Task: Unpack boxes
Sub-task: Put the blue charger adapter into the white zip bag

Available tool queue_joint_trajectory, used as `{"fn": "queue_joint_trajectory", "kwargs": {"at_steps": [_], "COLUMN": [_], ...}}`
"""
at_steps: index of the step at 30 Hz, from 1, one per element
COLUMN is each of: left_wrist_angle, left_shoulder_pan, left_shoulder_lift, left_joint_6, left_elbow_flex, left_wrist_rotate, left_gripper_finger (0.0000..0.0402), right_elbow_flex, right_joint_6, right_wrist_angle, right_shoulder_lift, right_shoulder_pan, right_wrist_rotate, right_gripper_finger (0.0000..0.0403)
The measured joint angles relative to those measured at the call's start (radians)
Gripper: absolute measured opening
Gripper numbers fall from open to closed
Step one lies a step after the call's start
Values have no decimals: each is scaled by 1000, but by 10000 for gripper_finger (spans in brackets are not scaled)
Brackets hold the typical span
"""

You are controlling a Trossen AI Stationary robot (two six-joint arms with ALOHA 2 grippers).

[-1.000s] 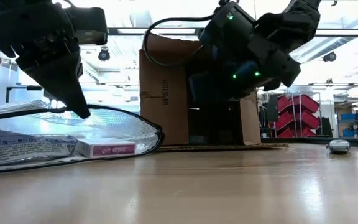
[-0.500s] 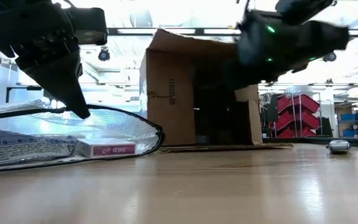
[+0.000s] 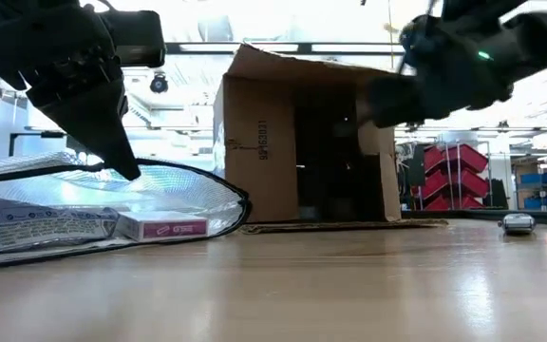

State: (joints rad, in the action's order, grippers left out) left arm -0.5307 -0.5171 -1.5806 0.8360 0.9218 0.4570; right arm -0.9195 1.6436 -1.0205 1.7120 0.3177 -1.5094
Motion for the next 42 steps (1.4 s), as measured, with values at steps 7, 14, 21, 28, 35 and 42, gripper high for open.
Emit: {"fn": "queue_joint_trajectory", "kwargs": {"at_steps": [7, 14, 21, 28, 35, 42], "left_wrist_angle": [3, 6, 8, 15, 16, 23], "left_shoulder_pan": [2, 2, 3, 3, 5, 5], "left_shoulder_lift": [0, 0, 0, 2, 2, 2], "left_joint_6": [-1, -20, -28, -35, -35, -35], "left_elbow_flex": [0, 0, 0, 0, 0, 0], "left_wrist_rotate": [4, 5, 10, 15, 15, 16], "left_gripper_finger": [0, 0, 0, 0, 0, 0], "right_elbow_flex": [1, -60, -169, -207, -192, -159], "right_joint_6": [-527, -591, -737, -949, -941, -847], "right_wrist_angle": [650, 697, 698, 605, 255, -129], "right_shoulder_lift": [117, 146, 152, 126, 55, 10], "right_shoulder_pan": [-51, -138, -177, -232, -220, -218], "right_wrist_rotate": [-62, -63, -45, -59, -44, 114], "right_gripper_finger": [0, 0, 0, 0, 0, 0]}}
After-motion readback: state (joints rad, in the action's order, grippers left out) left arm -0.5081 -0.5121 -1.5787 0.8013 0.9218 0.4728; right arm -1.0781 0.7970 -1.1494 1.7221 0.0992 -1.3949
